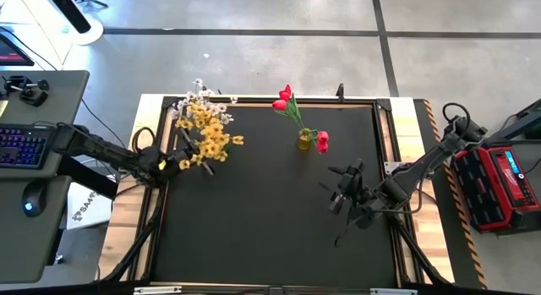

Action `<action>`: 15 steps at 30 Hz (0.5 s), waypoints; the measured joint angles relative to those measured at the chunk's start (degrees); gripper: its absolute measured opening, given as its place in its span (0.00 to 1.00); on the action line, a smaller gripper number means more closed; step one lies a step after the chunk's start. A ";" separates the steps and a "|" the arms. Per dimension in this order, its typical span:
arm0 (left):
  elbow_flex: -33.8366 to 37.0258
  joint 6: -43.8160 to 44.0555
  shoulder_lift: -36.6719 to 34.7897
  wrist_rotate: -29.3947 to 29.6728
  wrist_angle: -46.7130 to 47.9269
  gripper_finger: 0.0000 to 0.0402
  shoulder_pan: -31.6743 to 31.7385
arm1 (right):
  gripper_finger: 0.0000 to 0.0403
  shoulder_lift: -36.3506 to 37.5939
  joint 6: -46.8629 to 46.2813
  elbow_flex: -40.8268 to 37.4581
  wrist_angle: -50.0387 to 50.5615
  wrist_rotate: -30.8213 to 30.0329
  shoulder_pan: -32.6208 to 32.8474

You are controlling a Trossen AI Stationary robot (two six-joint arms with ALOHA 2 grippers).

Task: Sort flowers into vase by color
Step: Put the yellow flowers into the green vase

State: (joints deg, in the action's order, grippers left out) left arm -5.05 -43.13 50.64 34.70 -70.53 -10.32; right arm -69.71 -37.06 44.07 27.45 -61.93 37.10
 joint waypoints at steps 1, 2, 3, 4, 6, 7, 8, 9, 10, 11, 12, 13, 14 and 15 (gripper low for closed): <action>0.16 0.32 0.02 -0.02 0.38 0.00 0.35 | 0.63 0.00 0.02 0.00 -0.01 0.00 0.00; 0.23 0.57 0.10 0.00 0.57 0.00 0.61 | 0.63 0.00 0.03 0.00 0.01 0.00 0.00; 0.23 0.55 0.26 -0.02 0.56 0.00 0.69 | 0.63 0.00 0.01 0.00 -0.01 0.00 0.00; 0.23 0.48 0.29 0.00 0.64 0.00 0.67 | 0.63 0.00 0.03 0.00 -0.03 0.00 0.00; 0.23 0.03 0.29 0.60 0.60 0.00 0.67 | 0.63 0.00 0.03 0.00 -0.25 0.00 0.00; 0.23 0.04 0.29 1.60 0.58 0.00 0.67 | 0.63 0.00 0.02 0.00 -0.34 0.00 0.00; 0.23 0.25 0.29 2.94 0.64 0.00 0.67 | 0.63 0.00 0.03 0.00 -0.36 0.00 0.00; 0.23 0.61 0.29 4.06 0.70 0.00 0.67 | 0.63 0.00 0.03 0.00 -0.37 0.00 0.00; 0.23 0.83 0.29 4.54 0.88 0.00 0.67 | 0.63 0.00 0.03 0.00 -0.36 0.00 0.00; 0.23 0.87 0.29 4.60 1.34 0.00 0.67 | 0.63 0.00 0.03 0.00 -0.37 0.00 0.00; 0.23 0.91 0.30 4.63 1.75 0.00 0.67 | 0.63 0.00 0.03 0.00 -0.37 0.00 0.00; 0.23 1.27 0.32 4.82 2.02 0.00 0.67 | 0.63 0.01 0.03 0.00 -0.38 0.00 0.00; 0.23 2.06 0.29 5.21 2.08 0.00 0.70 | 0.63 0.01 0.04 0.00 -0.36 0.00 0.00; 0.23 2.86 0.29 5.86 2.06 0.00 0.84 | 0.63 0.02 0.03 0.00 -0.38 0.00 0.00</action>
State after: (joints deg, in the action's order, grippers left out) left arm -4.82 -40.28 50.94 40.55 -68.47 -9.48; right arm -69.69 -37.03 44.07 27.07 -61.93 37.10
